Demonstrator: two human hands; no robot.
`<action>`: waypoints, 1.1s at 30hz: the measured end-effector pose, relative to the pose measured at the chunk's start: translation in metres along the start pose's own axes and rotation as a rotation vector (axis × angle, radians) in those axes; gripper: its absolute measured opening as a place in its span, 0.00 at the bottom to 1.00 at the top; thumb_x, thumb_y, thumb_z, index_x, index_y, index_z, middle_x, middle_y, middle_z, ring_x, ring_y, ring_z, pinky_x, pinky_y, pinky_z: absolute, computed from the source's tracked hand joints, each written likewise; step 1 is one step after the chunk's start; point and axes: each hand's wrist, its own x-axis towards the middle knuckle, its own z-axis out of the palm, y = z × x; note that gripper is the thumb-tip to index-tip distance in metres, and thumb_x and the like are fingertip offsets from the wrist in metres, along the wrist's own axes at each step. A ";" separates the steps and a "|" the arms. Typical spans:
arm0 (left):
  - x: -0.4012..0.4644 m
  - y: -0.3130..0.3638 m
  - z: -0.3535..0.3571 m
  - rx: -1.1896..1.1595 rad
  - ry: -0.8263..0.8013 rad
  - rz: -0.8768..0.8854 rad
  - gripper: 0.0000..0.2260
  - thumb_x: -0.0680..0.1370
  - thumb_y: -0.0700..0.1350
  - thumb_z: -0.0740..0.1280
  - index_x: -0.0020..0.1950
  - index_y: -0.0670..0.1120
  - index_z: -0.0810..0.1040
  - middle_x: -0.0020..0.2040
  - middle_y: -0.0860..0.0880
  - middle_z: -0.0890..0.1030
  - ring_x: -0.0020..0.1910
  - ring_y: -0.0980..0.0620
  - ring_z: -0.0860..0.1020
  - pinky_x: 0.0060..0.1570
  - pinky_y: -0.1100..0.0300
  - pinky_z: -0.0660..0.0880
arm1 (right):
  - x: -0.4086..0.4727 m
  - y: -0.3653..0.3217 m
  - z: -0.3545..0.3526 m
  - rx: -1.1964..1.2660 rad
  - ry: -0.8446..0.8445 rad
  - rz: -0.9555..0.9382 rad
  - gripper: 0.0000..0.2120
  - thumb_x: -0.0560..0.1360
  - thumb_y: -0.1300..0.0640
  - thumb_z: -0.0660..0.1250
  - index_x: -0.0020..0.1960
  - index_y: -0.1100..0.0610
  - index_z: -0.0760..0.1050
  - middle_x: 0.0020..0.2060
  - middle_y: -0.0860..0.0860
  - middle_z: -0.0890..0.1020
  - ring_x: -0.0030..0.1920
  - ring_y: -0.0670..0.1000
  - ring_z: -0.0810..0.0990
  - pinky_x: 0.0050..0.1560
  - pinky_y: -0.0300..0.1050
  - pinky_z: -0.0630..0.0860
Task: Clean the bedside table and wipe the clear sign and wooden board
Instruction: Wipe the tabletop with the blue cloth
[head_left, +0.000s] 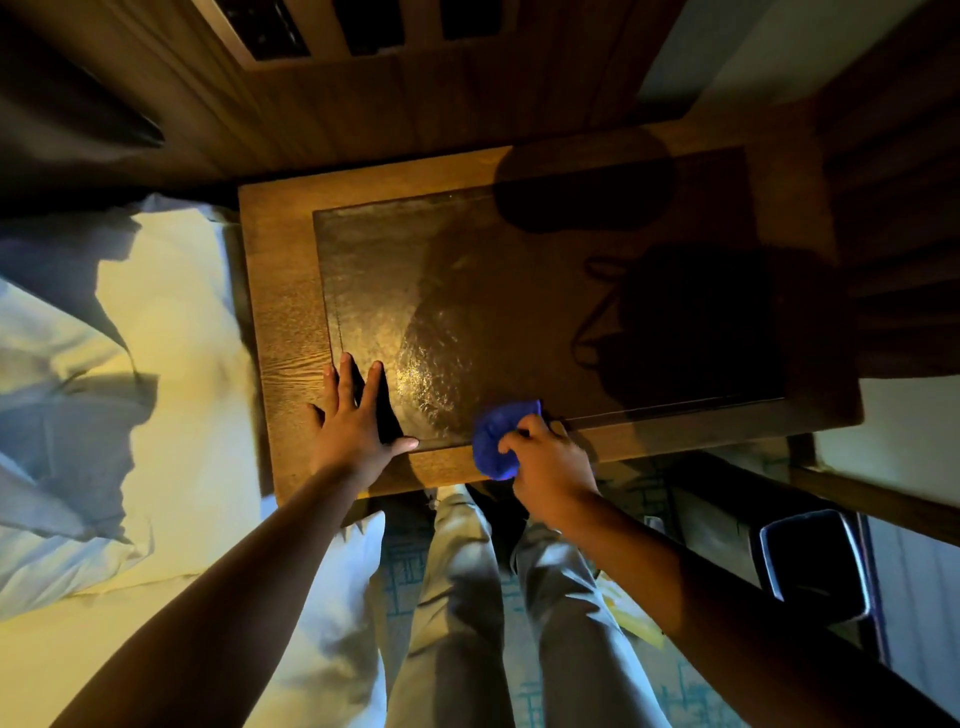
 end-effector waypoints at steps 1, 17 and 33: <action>0.001 0.003 -0.003 -0.025 0.002 -0.015 0.49 0.72 0.62 0.74 0.83 0.54 0.47 0.83 0.45 0.39 0.82 0.41 0.39 0.77 0.34 0.50 | -0.001 0.005 -0.006 0.100 -0.035 0.064 0.18 0.73 0.59 0.68 0.61 0.45 0.78 0.65 0.49 0.74 0.62 0.58 0.77 0.57 0.49 0.77; -0.043 0.181 -0.082 -1.181 -0.080 0.092 0.09 0.81 0.41 0.69 0.55 0.35 0.81 0.51 0.31 0.82 0.46 0.43 0.80 0.49 0.49 0.74 | -0.040 0.027 -0.110 0.978 0.354 -0.032 0.15 0.75 0.57 0.73 0.59 0.46 0.77 0.52 0.42 0.82 0.55 0.38 0.80 0.54 0.31 0.74; -0.094 0.284 -0.141 -0.701 0.039 0.599 0.04 0.80 0.49 0.70 0.49 0.50 0.79 0.42 0.52 0.82 0.42 0.54 0.81 0.36 0.54 0.76 | -0.104 0.118 -0.179 1.298 0.396 -0.022 0.11 0.77 0.59 0.72 0.58 0.60 0.81 0.51 0.54 0.87 0.55 0.53 0.85 0.54 0.50 0.82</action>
